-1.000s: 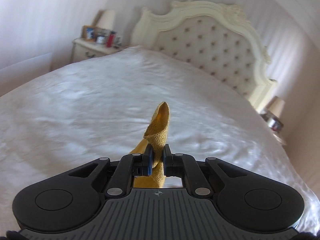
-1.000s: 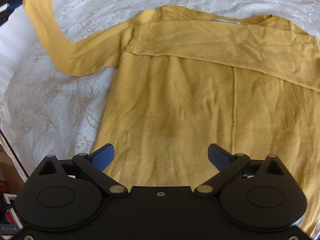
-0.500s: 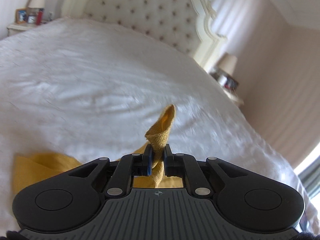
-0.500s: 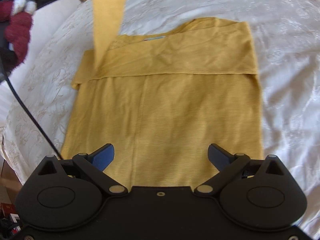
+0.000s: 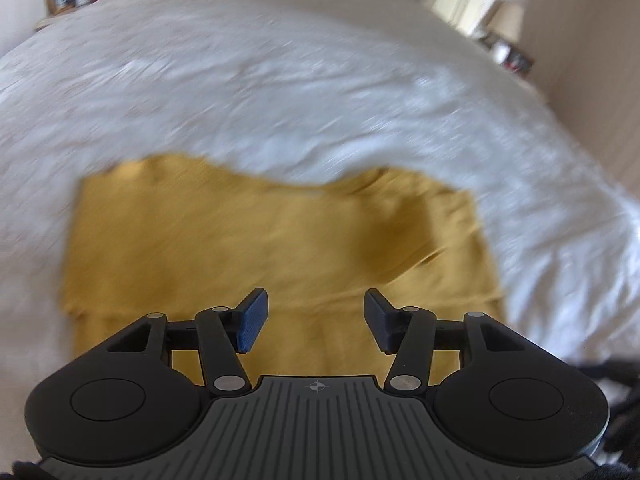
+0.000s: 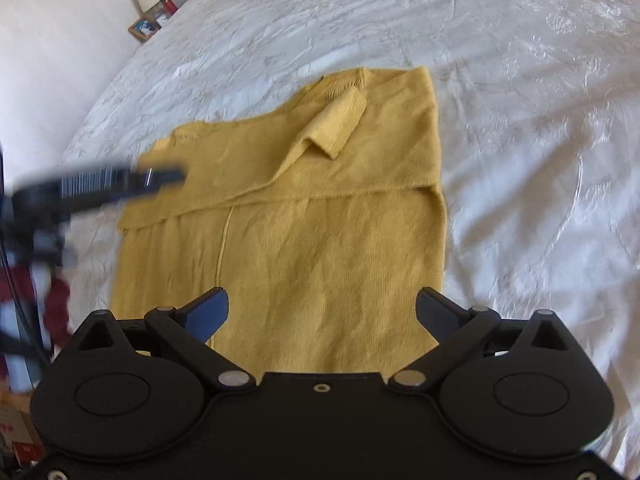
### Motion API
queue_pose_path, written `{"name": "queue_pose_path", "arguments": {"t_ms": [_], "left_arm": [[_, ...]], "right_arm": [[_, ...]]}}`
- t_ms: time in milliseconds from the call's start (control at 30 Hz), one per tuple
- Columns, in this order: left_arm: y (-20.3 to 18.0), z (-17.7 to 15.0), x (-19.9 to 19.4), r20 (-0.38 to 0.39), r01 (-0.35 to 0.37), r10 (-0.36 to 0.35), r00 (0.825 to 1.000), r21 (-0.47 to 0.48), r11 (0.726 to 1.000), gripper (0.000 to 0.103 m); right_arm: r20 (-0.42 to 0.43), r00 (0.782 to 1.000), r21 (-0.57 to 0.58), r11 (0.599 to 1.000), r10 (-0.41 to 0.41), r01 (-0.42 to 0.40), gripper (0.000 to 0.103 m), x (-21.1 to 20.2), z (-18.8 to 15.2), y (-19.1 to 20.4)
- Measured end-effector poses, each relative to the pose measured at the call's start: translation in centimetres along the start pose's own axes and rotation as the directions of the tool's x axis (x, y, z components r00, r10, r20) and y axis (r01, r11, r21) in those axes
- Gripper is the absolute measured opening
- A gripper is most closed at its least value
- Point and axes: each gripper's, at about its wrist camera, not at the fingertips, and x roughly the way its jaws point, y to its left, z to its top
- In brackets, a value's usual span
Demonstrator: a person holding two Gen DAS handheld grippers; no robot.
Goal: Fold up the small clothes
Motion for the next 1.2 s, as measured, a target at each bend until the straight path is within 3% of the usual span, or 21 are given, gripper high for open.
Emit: {"name": "queue_pose_path", "arguments": {"t_ms": [167, 300, 433, 533, 600, 667, 800, 900, 1033, 1133, 1200], "left_arm": [[6.8, -1.7, 0.0, -0.065, -0.165, 0.159, 0.985, -0.101, 0.981, 0.052], [11.1, -1.7, 0.2, -0.083, -0.239, 0.227, 0.97, -0.193, 0.952, 0.052], [13.7, -1.4, 1.3, -0.105, -0.255, 0.235, 0.966, -0.259, 0.932, 0.052], [14.8, -1.9, 2.7, -0.132, -0.233, 0.202, 0.97, -0.296, 0.926, 0.054], [15.1, -2.4, 3.2, -0.117, -0.213, 0.185, 0.976, -0.314, 0.925, 0.06], [14.9, -2.6, 3.4, -0.105, -0.204, 0.18, 0.978, -0.308, 0.929, 0.065], [13.9, -2.6, 3.9, -0.112, -0.218, 0.196, 0.974, -0.255, 0.942, 0.072], [13.8, -2.5, 4.1, -0.111, -0.221, 0.198, 0.974, -0.27, 0.937, 0.076], [13.6, -2.6, 4.2, -0.109, -0.231, 0.209, 0.972, -0.275, 0.933, 0.078], [13.6, -2.5, 4.2, -0.109, -0.23, 0.208, 0.972, -0.281, 0.932, 0.078], [13.7, -2.6, 4.1, -0.108, -0.226, 0.204, 0.973, -0.282, 0.932, 0.079]], "right_arm": [[0.02, 1.0, -0.003, 1.0, 0.008, -0.008, 0.1, 1.6, 3.3, 0.6], [0.022, 1.0, 0.011, 1.0, 0.01, -0.01, 0.1, 3.1, 5.3, 1.1], [0.019, 1.0, 0.018, 1.0, 0.019, -0.019, 0.1, 4.5, 7.0, 1.2], [0.019, 1.0, 0.01, 1.0, 0.022, -0.022, 0.099, 5.7, 8.5, 1.1], [0.015, 0.999, 0.023, 0.999, 0.03, -0.031, 0.097, 6.6, 9.3, 0.8], [0.004, 0.999, 0.055, 0.998, 0.039, -0.039, 0.086, 7.6, 10.1, 0.2], [-0.026, 0.999, 0.11, 0.993, 0.043, -0.04, 0.079, 9.7, 11.0, -0.9], [-0.058, 0.998, 0.123, 0.992, 0.03, -0.022, 0.067, 11.2, 11.4, -1.2], [-0.07, 0.996, 0.111, 0.993, 0.047, -0.039, 0.014, 11.3, 11.8, -0.4], [0.02, 0.995, 0.039, 0.995, 0.094, -0.095, 0.014, 7.8, 12.9, 1.3], [0.084, 0.992, 0.011, 0.996, 0.09, -0.091, 0.014, 4.8, 13.5, 1.8]]}}
